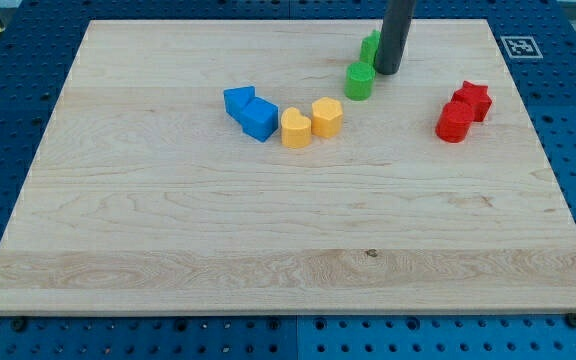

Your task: Slide the green circle left a bit

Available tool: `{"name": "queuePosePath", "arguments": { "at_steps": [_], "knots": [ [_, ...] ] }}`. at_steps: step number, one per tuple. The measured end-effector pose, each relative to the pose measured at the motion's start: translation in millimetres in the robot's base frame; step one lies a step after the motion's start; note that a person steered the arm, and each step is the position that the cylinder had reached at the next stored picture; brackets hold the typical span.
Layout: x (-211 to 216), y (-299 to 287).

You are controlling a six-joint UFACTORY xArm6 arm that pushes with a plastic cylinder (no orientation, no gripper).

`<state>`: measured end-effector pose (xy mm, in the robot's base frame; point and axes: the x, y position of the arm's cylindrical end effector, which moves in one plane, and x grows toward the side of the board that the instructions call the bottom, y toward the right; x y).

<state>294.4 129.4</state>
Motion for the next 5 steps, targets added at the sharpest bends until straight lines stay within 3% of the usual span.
{"name": "queuePosePath", "arguments": {
  "at_steps": [3, 5],
  "knots": [
    [4, 16],
    [36, 28]
  ]
}}
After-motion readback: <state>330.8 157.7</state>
